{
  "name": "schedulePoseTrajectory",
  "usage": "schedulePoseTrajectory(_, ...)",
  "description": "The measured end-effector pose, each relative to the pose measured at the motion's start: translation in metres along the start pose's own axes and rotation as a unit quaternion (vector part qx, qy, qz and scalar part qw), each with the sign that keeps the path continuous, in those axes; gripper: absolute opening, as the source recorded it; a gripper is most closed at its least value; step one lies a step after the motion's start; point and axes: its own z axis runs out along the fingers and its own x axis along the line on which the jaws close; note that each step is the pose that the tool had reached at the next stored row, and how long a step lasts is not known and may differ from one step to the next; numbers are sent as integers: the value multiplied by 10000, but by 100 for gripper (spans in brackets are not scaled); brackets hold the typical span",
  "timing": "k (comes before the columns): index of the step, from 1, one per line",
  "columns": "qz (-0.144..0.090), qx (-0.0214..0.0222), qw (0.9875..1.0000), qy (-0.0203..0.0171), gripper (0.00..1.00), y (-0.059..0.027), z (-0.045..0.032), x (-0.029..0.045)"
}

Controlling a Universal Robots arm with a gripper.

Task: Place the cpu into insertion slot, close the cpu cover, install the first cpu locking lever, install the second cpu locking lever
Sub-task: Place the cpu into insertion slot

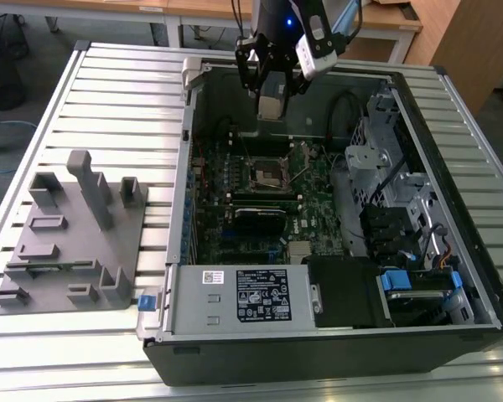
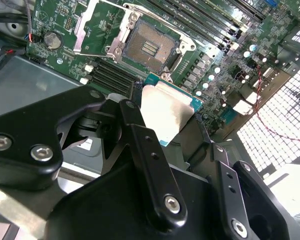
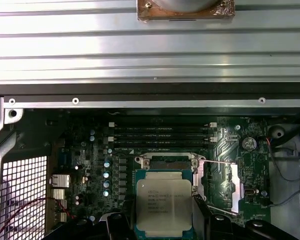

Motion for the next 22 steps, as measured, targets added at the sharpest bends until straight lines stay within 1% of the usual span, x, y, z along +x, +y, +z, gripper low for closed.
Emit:
schedulePoseTrajectory(4, 0, 0, 10000, 0, 54, 0, 2, 0)
schedulePoseTrajectory(6, 0, -3, 10000, -2, 54, -1, 17, 0)
schedulePoseTrajectory(9, 0, 0, 10000, -3, 54, -6, 65, -1)
schedulePoseTrajectory(13, -1, -2, 10000, -17, 54, -12, 137, -2)
schedulePoseTrajectory(15, -2, 6, 10000, -22, 54, -15, 170, -2)
schedulePoseTrajectory(20, -15, 9, 10000, -54, 54, -20, 230, -4)
schedulePoseTrajectory(22, -32, 11, 10000, -59, 54, -22, 248, -4)
